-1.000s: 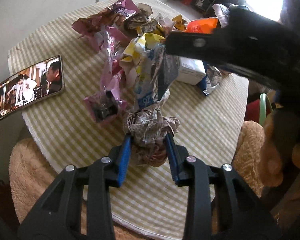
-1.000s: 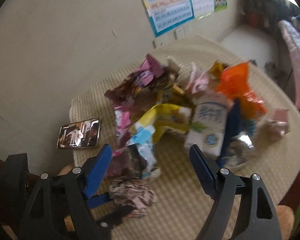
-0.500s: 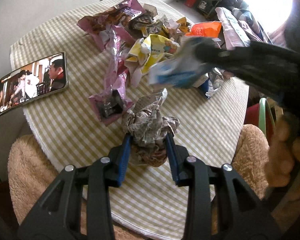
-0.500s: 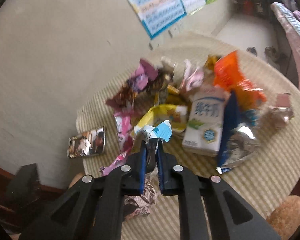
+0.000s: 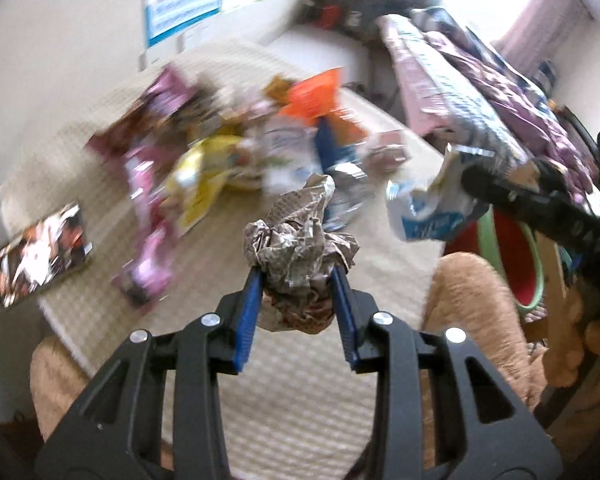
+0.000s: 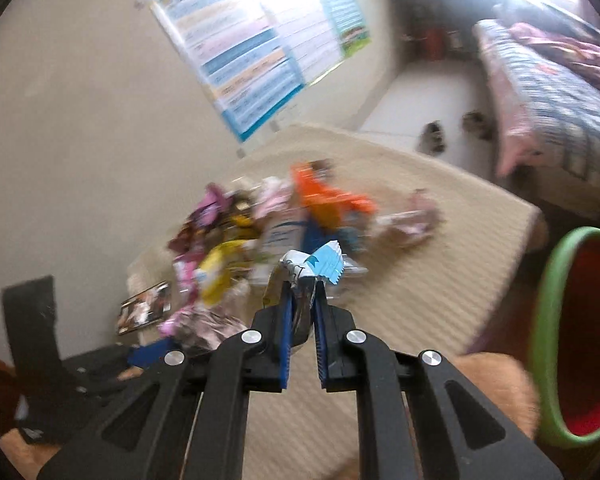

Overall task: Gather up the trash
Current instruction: 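Carry both wrappers over the green-rimmed red bin and open both grippers, then move both open grippers back over the table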

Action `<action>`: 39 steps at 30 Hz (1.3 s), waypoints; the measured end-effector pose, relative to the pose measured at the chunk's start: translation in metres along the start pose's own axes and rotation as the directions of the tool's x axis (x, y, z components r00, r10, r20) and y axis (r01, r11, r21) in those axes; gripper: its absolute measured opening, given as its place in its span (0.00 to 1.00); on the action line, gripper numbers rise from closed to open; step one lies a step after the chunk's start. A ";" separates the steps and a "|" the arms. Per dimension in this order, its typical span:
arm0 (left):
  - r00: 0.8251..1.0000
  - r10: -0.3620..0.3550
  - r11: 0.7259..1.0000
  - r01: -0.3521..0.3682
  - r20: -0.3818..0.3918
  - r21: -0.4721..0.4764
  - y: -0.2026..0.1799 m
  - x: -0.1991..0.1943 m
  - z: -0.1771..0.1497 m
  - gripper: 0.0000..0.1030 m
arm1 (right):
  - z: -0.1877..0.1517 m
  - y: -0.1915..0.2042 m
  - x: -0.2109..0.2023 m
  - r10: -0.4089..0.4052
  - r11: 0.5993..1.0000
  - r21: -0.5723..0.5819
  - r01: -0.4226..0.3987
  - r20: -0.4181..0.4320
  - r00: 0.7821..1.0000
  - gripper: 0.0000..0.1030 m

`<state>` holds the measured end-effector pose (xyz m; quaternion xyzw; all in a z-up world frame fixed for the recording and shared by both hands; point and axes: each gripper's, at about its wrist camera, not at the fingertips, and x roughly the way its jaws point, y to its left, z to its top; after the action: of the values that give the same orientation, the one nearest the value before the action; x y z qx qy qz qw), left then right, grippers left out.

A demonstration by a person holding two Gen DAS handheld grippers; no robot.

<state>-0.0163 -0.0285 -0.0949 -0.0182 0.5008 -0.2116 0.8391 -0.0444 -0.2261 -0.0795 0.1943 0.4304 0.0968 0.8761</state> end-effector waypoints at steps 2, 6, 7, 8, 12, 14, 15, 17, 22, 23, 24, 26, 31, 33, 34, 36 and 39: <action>1.000 -0.028 0.999 0.027 0.006 0.038 -0.019 0.003 0.008 0.32 | 0.000 -0.023 -0.015 -0.045 0.998 0.036 0.044 0.026 0.999 0.10; 0.996 -0.093 0.988 0.092 -0.004 0.127 -0.066 0.015 0.021 0.32 | -0.001 -0.079 -0.048 -0.186 0.974 0.148 0.173 0.080 0.979 0.10; 0.994 -0.110 0.983 0.110 -0.009 0.145 -0.077 0.019 0.024 0.32 | -0.002 -0.094 -0.056 -0.225 0.961 0.183 0.206 0.089 0.970 0.10; 0.990 -0.140 0.975 0.141 -0.019 0.172 -0.096 0.024 0.029 0.32 | -0.005 -0.108 -0.065 -0.257 0.948 0.217 0.232 0.095 0.962 0.10; 0.976 -0.212 0.946 0.215 -0.039 0.244 -0.146 0.037 0.035 0.32 | -0.018 -0.157 -0.086 -0.362 0.889 0.330 0.319 0.077 0.929 0.11; 0.968 -0.244 0.928 0.251 -0.061 0.277 -0.171 0.045 0.037 0.32 | -0.026 -0.173 -0.093 -0.391 0.864 0.369 0.342 0.063 0.918 0.11; 0.963 -0.257 0.919 0.268 -0.076 0.288 -0.184 0.050 0.037 0.32 | -0.031 -0.182 -0.099 -0.405 0.852 0.386 0.354 0.056 0.913 0.11; 0.956 -0.275 0.902 0.294 -0.105 0.316 -0.208 0.061 0.039 0.32 | -0.040 -0.195 -0.105 -0.427 0.832 0.410 0.374 0.043 0.903 0.12; 0.949 -0.278 0.862 0.316 -0.151 0.397 -0.256 0.083 0.035 0.37 | -0.049 -0.210 -0.116 -0.459 0.801 0.447 0.397 0.034 0.888 0.16; 0.948 -0.276 0.858 0.316 -0.156 0.404 -0.259 0.086 0.035 0.40 | -0.049 -0.212 -0.117 -0.467 0.795 0.452 0.403 0.033 0.884 0.20; 0.949 -0.273 0.856 0.314 -0.158 0.411 -0.263 0.089 0.035 0.51 | -0.048 -0.212 -0.116 -0.475 0.789 0.458 0.410 0.032 0.879 0.29; 0.953 -0.265 0.862 0.302 -0.146 0.408 -0.264 0.088 0.035 0.73 | -0.050 -0.215 -0.118 -0.489 0.776 0.474 0.417 0.034 0.872 0.37; 0.953 -0.277 0.885 0.304 -0.127 0.353 -0.245 0.079 0.038 0.73 | -0.050 -0.217 -0.118 -0.497 0.765 0.487 0.422 0.030 0.867 0.38; 0.954 -0.278 0.897 0.300 -0.114 0.324 -0.233 0.075 0.040 0.73 | -0.048 -0.214 -0.116 -0.495 0.770 0.480 0.420 0.035 0.868 0.39; 0.956 -0.273 0.906 0.293 -0.106 0.306 -0.225 0.073 0.042 0.73 | -0.047 -0.210 -0.115 -0.493 0.775 0.472 0.420 0.036 0.869 0.39; 0.961 -0.261 0.917 0.277 -0.092 0.287 -0.212 0.068 0.043 0.73 | -0.044 -0.205 -0.112 -0.487 0.785 0.457 0.418 0.039 0.872 0.39; 0.979 -0.200 0.938 0.204 -0.042 0.280 -0.183 0.057 0.044 0.73 | -0.041 -0.194 -0.105 -0.474 0.801 0.435 0.411 0.041 0.880 0.39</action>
<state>-0.0170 -0.2244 -0.0763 0.0518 0.4664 -0.3660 0.8036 -0.1405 -0.4265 -0.1084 0.2759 0.4085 -0.2188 0.8421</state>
